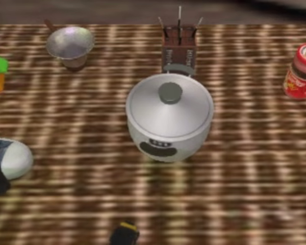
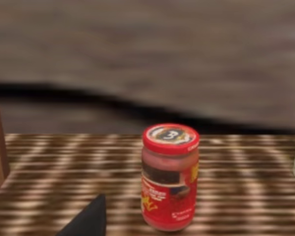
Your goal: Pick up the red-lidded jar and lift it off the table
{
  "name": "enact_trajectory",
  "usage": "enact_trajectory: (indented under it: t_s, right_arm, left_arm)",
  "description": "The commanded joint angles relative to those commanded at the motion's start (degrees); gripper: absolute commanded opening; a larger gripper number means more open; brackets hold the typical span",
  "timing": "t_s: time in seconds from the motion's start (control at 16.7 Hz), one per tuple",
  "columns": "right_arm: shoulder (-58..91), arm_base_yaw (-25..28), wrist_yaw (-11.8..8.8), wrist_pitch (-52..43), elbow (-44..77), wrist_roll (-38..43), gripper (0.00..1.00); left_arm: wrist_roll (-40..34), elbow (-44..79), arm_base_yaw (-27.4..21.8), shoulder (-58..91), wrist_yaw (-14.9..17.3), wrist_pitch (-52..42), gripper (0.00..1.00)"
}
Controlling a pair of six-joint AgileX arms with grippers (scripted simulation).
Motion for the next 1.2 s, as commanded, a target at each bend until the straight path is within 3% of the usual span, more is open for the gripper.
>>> enact_trajectory:
  t_s: [0.3, 0.54, 1.2]
  right_arm:
    - [2.3, -0.7, 0.3, -1.8, 2.9, 0.6, 1.0]
    - [12.2, -2.7, 0.8, -9.3, 14.3, 2.3, 1.0]
    - [68.2, -5.7, -0.5, -46.5, 73.7, 3.5, 1.0]
  left_arm:
    - [0.0, 0.0, 0.0, 0.0, 0.0, 0.0, 1.0]
    - [0.0, 0.0, 0.0, 0.0, 0.0, 0.0, 1.0]
    - [0.0, 0.0, 0.0, 0.0, 0.0, 0.0, 1.0]
